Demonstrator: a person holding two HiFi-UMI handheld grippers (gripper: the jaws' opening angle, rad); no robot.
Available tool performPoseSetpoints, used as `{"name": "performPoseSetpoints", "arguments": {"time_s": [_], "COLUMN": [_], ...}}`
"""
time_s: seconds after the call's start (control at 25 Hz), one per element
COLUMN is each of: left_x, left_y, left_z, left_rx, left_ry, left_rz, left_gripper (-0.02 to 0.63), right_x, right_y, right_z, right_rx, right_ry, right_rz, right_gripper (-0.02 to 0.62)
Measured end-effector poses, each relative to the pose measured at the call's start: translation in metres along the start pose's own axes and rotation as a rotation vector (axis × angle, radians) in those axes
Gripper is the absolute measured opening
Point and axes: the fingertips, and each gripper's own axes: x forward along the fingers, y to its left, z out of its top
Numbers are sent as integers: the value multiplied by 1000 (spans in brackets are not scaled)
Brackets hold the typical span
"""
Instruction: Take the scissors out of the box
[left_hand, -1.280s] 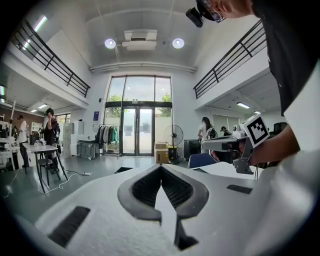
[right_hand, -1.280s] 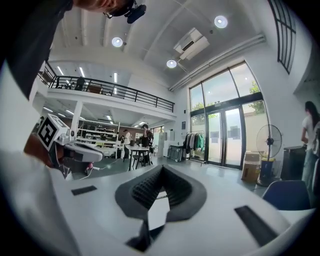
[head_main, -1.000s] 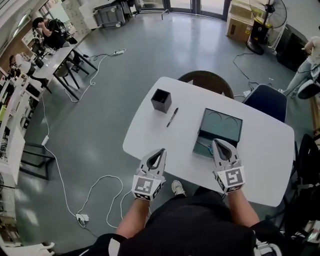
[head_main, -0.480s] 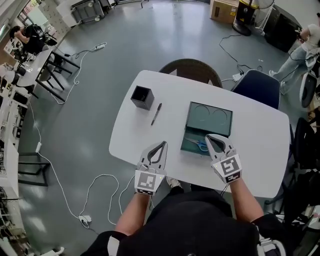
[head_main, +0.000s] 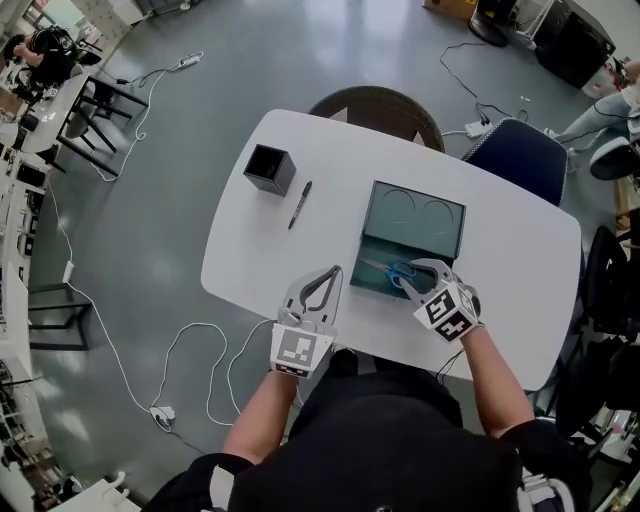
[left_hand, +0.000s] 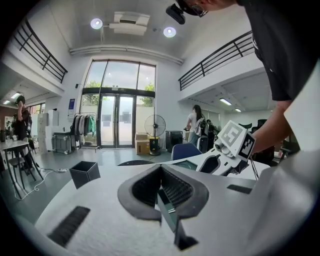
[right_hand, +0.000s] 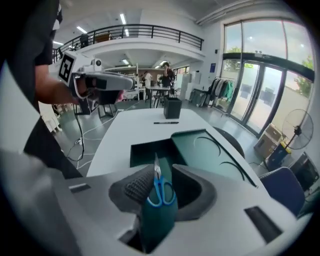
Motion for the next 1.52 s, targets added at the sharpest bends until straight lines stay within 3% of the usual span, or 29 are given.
{"name": "performPoseSetpoints", "arguments": {"time_s": [0.32,0.76,1.24,1.52], "left_x": [-5,-15,-21,-18], "left_y": [3,14,13,1], "left_z": [-19,-33,-39,-27], "left_rx": [-31,-60,-75,-114], "left_ry": [38,52,59,48], "left_rz": [23,64,71,60], "left_gripper": [6,6,6,6], "right_x": [42,71,79,79], "right_y": [8,15,22,24], "right_z": [-45,-71,-77,-78], "right_rx": [-79,-137,-208,-195], "right_ry": [228,383,434,427], "right_rz": [110,177,213,206], "right_gripper": [123,147,130,121]}}
